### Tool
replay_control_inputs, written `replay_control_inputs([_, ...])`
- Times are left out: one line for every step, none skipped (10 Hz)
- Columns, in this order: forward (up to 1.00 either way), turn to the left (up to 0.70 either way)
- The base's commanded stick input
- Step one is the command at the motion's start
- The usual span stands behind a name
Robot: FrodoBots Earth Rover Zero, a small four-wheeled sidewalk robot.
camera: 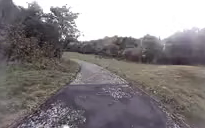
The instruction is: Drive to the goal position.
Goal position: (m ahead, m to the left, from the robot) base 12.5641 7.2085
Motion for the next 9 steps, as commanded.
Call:
replay_control_inputs([0.70, 0.00])
replay_control_inputs([0.70, 0.00])
replay_control_inputs([0.70, 0.00])
replay_control_inputs([0.70, 0.00])
replay_control_inputs([0.70, 0.00])
replay_control_inputs([0.70, 0.00])
replay_control_inputs([0.70, 0.00])
replay_control_inputs([0.70, 0.00])
replay_control_inputs([0.70, 0.00])
